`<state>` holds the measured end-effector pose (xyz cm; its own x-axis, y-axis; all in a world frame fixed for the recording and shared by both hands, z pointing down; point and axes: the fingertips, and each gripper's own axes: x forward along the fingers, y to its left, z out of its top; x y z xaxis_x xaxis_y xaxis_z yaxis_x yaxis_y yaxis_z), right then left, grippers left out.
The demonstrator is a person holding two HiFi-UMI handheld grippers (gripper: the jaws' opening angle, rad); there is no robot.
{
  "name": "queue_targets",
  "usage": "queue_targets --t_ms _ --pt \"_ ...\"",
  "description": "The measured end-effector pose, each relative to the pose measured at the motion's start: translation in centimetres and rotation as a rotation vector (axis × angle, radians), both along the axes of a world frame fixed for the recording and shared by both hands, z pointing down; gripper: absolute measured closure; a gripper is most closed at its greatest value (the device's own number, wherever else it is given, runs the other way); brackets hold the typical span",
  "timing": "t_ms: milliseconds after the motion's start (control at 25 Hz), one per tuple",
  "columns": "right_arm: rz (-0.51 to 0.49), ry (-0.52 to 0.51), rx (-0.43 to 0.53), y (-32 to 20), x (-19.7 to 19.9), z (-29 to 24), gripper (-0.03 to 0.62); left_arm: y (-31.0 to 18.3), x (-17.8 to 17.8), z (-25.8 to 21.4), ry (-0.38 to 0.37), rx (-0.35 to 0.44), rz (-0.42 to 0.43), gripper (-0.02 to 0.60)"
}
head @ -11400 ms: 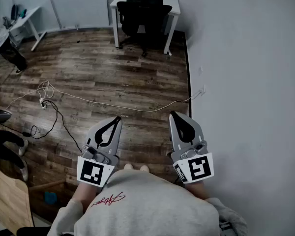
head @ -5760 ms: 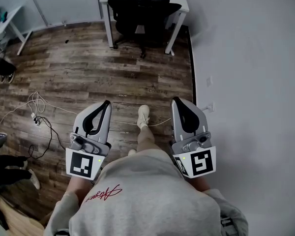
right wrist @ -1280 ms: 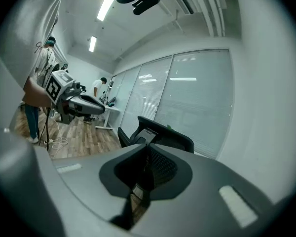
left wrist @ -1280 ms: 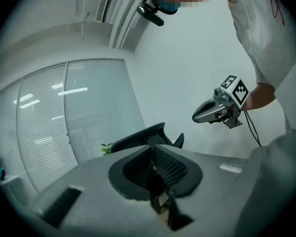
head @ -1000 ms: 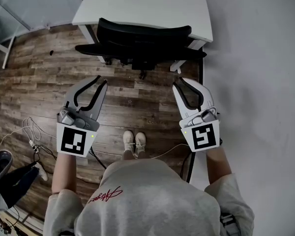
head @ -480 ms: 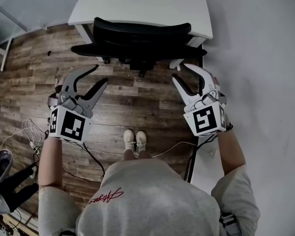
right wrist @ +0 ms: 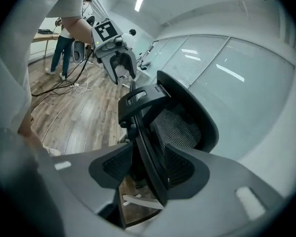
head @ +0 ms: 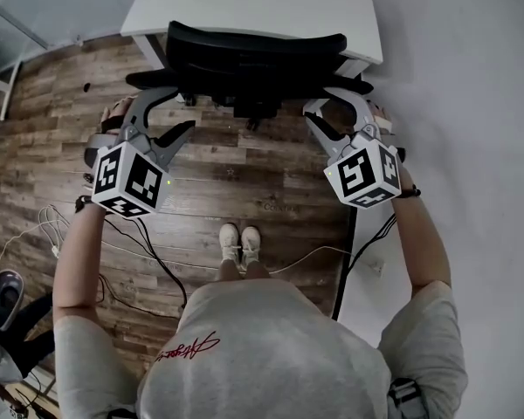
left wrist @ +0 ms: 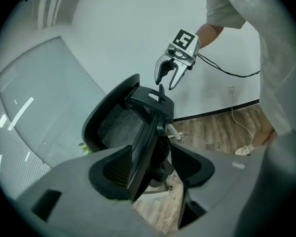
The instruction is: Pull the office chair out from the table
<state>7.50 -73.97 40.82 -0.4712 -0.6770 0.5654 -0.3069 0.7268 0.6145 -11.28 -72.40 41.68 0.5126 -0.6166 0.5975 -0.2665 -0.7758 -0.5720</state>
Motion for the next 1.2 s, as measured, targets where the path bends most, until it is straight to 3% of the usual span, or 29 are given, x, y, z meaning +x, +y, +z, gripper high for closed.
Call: queue_targets --t_ms 440,640,920,1200 --pt "-0.063 0.180 0.011 -2.5 -0.9 2.5 0.388 -3.2 0.2 3.6 -0.198 -0.019 0.050 0.327" --pt "-0.113 0.328 0.017 -3.3 -1.0 4.7 0.385 -4.2 0.2 5.3 -0.296 -0.028 0.071 0.322" --pt "-0.141 0.439 -0.005 -4.0 -1.0 7.2 0.388 -5.0 0.4 6.7 -0.363 -0.013 0.084 0.319" --pt "-0.130 0.465 -0.012 -4.8 -0.8 8.4 0.395 -5.2 0.3 7.1 -0.408 -0.008 0.104 0.337"
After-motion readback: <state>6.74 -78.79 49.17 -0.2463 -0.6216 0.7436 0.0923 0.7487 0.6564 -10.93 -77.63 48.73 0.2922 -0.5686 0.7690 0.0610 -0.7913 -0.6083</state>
